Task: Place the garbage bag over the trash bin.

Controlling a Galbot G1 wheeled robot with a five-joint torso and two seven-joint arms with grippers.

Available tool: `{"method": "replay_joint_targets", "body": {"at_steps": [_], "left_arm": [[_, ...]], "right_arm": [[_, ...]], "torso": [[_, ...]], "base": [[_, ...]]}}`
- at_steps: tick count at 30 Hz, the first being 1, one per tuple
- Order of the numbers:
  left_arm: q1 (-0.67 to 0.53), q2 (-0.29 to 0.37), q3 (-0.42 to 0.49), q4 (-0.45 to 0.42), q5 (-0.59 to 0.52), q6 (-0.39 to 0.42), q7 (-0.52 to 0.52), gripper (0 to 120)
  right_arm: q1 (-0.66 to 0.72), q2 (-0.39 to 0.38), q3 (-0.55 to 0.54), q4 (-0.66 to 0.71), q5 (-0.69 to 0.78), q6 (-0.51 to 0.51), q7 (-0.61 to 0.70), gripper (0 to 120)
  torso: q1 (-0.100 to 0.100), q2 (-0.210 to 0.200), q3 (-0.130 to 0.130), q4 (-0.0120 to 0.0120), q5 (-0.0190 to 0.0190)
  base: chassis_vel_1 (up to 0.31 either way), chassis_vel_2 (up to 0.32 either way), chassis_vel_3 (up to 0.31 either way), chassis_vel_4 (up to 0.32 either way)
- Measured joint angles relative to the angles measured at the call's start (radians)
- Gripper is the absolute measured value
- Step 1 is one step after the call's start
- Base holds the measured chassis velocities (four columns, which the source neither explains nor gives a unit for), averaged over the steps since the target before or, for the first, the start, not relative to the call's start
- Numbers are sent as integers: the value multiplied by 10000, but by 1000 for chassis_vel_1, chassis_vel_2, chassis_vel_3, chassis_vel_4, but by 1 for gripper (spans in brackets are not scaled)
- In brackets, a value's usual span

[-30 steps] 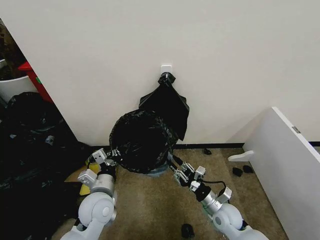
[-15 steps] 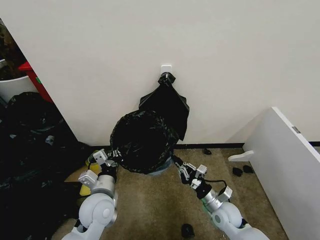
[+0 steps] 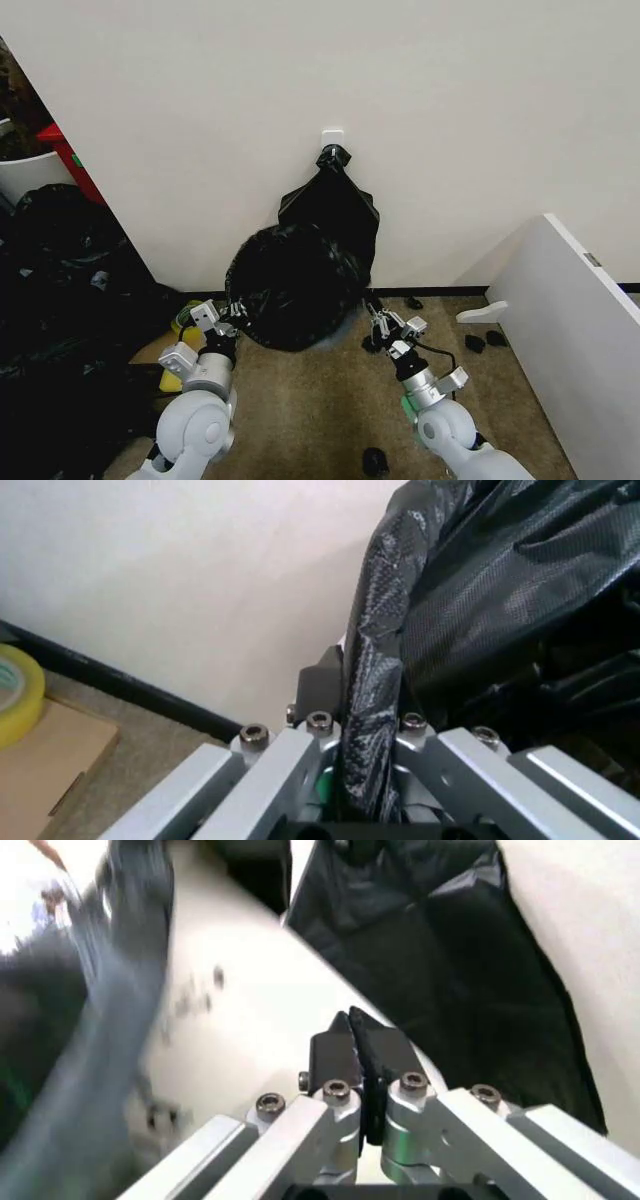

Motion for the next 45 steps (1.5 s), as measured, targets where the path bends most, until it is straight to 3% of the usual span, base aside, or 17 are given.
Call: {"method": "replay_joint_targets", "body": {"at_steps": [8, 13, 17, 22, 27, 29, 32, 36, 41, 45], "left_arm": [[-38, 9, -138, -424, -341, 217, -72, 0], [-151, 26, -277, -223, -378, 106, -78, 0], [-332, -1, -406, 17, -558, -18, -77, 0], [-444, -52, -414, 154, -615, -40, -72, 0], [-442, -65, -400, 134, -621, -44, -67, 0], [-421, -66, -399, 83, -621, -46, -62, 0], [-419, -66, -399, 79, -621, -46, -63, 0], [-387, -76, -394, 25, -618, -49, -61, 0], [-385, -70, -401, 32, -610, -55, -58, 0], [-398, -62, -411, 66, -602, -60, -58, 0]], "right_arm": [[-61, 53, -52, -407, -1275, 223, -220, 0], [-198, -40, -75, -106, 42, 232, -807, 0], [-459, -176, -128, 146, 2037, 6, -2680, 16], [-593, -162, -281, 146, 2485, -138, -3628, 32], [-646, -85, -339, 124, 2287, -159, -3680, 48], [-644, -29, -373, 167, 2115, -159, -3499, 59], [-643, -25, -374, 170, 2101, -159, -3482, 63], [-605, 26, -389, 199, 1982, -144, -3332, 86], [-631, 11, -352, 114, 2214, -127, -3740, 98], [-642, -70, -205, -124, 2365, -182, -4611, 100]], "torso": [[0, 0, 0, 0, 0], [0, 0, 0, 1, -3], [0, 0, 0, -1, -1], [0, 0, 0, 0, -1], [0, 0, 0, 0, -1], [0, 0, 0, 0, 0], [0, 0, 0, 0, -1], [0, 0, 0, 0, 0], [0, 0, 0, 0, 0], [0, 0, 0, 0, -1]], "base": [[0, 0, 0, 0], [0, 0, 0, 0], [0, 0, 0, 0], [0, 0, 0, 0], [0, 0, 0, 0], [0, 0, 0, 0], [0, 0, 0, 0], [0, 0, 0, 0], [0, 0, 0, 0], [0, 0, 0, 0]]}}
